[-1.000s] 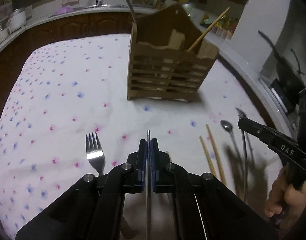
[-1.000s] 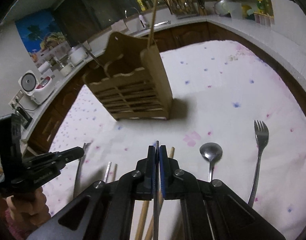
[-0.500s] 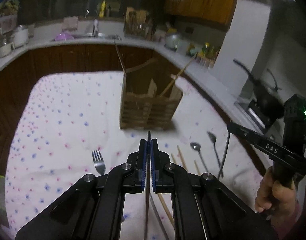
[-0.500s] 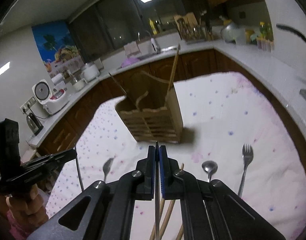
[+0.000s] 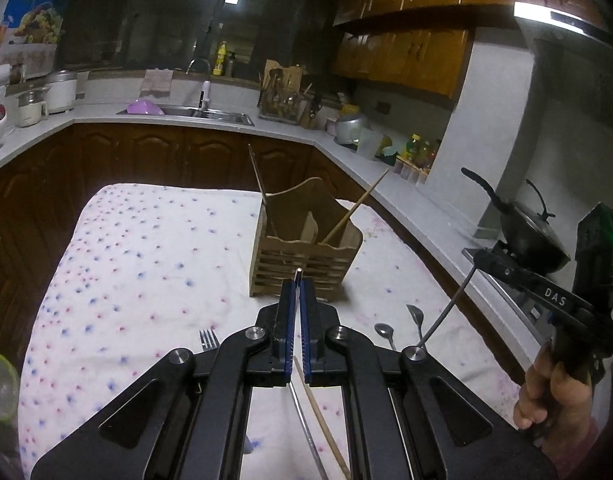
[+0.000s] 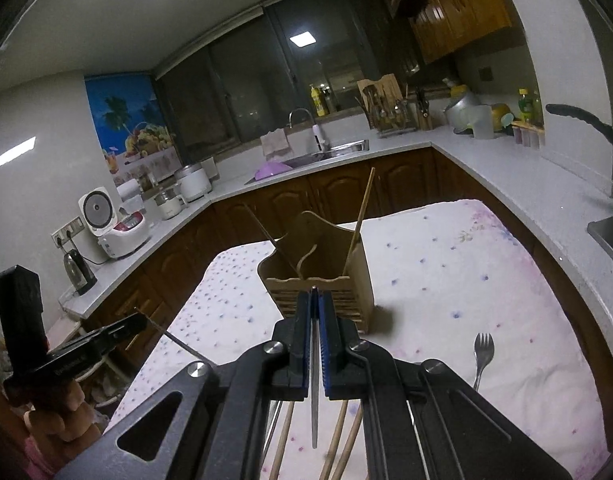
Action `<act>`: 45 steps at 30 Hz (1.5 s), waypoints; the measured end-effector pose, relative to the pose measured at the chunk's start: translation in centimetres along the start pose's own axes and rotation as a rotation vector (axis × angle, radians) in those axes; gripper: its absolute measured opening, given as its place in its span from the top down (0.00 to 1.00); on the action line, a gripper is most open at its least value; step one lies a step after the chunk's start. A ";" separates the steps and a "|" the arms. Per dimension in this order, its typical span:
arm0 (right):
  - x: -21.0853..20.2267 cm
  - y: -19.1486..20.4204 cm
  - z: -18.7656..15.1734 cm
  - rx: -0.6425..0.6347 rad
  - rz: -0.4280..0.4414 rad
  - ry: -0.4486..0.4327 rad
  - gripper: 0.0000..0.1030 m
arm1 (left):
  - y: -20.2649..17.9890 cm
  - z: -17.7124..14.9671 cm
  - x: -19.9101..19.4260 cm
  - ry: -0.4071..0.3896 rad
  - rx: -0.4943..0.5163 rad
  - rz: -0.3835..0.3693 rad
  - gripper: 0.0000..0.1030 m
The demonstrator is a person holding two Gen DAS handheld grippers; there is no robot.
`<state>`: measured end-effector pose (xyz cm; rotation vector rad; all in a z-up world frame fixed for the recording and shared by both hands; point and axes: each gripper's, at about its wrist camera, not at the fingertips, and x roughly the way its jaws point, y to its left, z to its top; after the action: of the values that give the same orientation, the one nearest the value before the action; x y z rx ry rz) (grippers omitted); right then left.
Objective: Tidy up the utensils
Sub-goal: 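Lift both held utensils and carry them above the wooden holder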
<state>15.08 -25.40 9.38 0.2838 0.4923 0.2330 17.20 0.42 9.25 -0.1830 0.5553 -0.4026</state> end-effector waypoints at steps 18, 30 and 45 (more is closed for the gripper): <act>0.3 0.1 0.4 0.000 0.003 -0.005 0.96 | 3.1 0.0 1.5 0.033 -0.050 0.081 1.00; 0.3 0.2 0.6 -0.001 0.048 -0.009 0.96 | 15.6 -6.0 7.2 0.354 -0.378 0.275 0.72; 1.0 0.5 -0.1 -0.005 0.093 0.019 0.96 | 16.4 -6.5 15.3 0.444 -0.184 0.517 0.85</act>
<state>15.80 -24.62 9.00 0.3005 0.4982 0.3272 30.78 8.48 -7.92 -0.1196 1.0473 0.1202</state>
